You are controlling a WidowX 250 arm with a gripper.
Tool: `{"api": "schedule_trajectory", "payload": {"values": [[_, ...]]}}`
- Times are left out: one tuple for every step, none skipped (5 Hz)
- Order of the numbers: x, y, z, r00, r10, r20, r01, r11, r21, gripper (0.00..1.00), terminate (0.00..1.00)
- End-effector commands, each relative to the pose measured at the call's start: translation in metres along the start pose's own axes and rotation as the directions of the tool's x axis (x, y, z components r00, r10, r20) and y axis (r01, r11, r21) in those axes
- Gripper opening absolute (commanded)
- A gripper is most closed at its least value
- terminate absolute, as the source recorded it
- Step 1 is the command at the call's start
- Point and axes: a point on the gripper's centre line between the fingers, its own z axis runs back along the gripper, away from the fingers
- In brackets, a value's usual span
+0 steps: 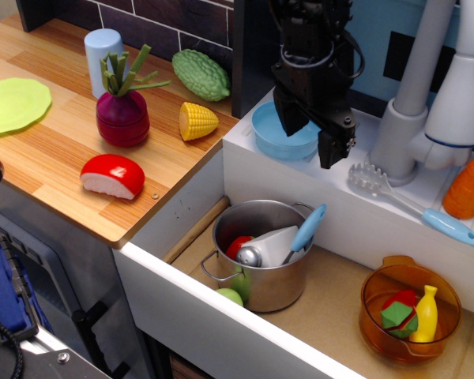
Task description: Lift bowl
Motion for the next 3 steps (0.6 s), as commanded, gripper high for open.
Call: {"api": "schedule_trajectory", "payload": {"values": [[0.004, 0.009, -0.006, 0.998, -0.014, 0.057, 0.014, 1.000, 0.007, 1.00, 0.00], [0.003, 0.014, -0.016, 0.997, 0.006, 0.076, -0.006, 1.000, -0.005, 1.00, 0.00], [0.006, 0.014, -0.020, 0.996, 0.020, 0.083, -0.020, 1.000, -0.006, 0.00, 0.00]]}}
